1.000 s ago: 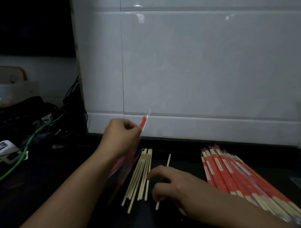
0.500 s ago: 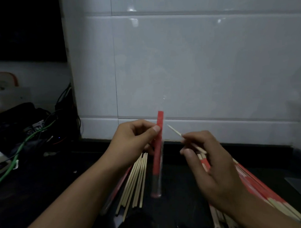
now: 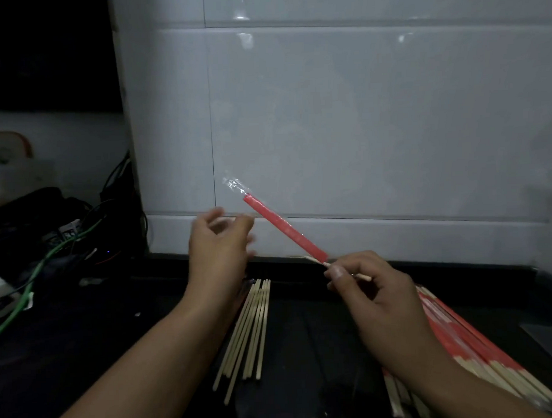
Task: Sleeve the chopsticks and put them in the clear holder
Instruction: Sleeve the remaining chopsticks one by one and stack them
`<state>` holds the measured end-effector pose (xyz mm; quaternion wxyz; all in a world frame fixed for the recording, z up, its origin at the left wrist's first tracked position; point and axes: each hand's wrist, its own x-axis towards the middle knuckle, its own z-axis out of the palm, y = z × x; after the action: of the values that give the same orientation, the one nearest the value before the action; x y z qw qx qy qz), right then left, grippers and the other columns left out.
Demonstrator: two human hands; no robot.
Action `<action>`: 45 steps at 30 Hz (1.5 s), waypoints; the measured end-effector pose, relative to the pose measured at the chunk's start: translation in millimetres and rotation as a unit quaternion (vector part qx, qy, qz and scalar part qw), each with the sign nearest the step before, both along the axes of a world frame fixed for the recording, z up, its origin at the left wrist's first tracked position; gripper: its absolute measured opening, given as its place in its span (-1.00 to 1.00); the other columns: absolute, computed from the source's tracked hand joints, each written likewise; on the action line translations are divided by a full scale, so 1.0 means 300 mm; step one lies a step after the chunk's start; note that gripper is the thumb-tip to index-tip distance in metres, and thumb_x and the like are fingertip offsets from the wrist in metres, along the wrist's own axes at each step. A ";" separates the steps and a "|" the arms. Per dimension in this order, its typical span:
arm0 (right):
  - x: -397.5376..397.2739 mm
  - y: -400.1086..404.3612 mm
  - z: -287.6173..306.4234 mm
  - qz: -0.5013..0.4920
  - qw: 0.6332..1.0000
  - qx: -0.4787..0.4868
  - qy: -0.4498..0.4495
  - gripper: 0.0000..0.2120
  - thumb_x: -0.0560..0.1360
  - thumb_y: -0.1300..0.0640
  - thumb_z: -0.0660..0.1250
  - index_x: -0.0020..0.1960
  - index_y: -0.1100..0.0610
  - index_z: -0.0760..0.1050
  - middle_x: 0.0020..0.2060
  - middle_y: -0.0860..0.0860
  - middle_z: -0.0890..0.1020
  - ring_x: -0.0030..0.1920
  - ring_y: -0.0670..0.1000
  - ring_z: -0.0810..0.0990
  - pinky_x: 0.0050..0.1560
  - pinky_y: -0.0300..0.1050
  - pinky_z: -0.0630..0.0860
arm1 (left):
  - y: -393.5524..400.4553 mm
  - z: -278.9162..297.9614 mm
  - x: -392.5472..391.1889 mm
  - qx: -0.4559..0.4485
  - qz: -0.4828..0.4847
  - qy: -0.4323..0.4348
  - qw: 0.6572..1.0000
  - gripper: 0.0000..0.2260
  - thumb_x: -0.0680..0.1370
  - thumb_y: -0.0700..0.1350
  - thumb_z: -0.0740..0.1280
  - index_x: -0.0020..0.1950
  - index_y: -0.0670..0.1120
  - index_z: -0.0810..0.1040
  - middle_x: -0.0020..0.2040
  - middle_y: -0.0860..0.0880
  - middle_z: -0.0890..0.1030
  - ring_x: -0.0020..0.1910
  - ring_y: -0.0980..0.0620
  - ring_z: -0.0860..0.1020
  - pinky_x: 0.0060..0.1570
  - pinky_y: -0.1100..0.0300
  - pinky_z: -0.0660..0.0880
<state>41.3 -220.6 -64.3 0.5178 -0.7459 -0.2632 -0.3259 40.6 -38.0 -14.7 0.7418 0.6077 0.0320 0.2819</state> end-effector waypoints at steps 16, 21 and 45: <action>0.010 -0.040 0.021 -0.006 0.994 -0.096 -0.056 -0.91 0.52 0.14 0.38 0.02 0.03 0.59 -0.12 -0.12 0.62 -0.05 -0.11 0.62 -0.06 -0.24 0.52 | -0.028 -0.045 -0.003 0.552 -0.013 -0.232 0.801 -0.92 0.45 -0.06 0.46 -0.08 0.05 0.70 -0.23 0.10 0.68 -0.21 0.14 0.59 -0.10 0.14 0.55; -0.002 -0.070 0.102 0.016 0.991 0.128 -0.016 -0.84 0.61 0.31 0.22 0.02 0.11 0.53 -0.19 0.05 0.68 -0.21 -0.08 0.68 -0.08 -0.26 0.59 | 0.002 -0.042 0.010 0.420 -0.069 -0.085 0.901 -0.93 0.55 -0.11 0.43 -0.12 0.01 0.68 -0.26 0.11 0.69 -0.20 0.20 0.65 -0.04 0.08 0.62; 0.046 -0.224 0.206 0.044 0.913 0.402 0.047 -0.77 0.63 0.30 0.16 0.15 0.02 0.46 -0.34 0.04 0.67 -0.42 -0.07 0.55 -0.29 -0.25 0.50 | 0.007 -0.046 0.007 0.389 -0.148 -0.027 0.909 -0.86 0.60 -0.10 0.35 -0.14 0.02 0.64 -0.25 0.05 0.69 -0.24 0.08 0.65 -0.10 0.10 0.61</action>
<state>55.1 -287.9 -2.4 0.7993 -0.4772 -0.1175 -0.3457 42.6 -35.9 -28.5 0.4805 0.8378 -0.1905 0.1757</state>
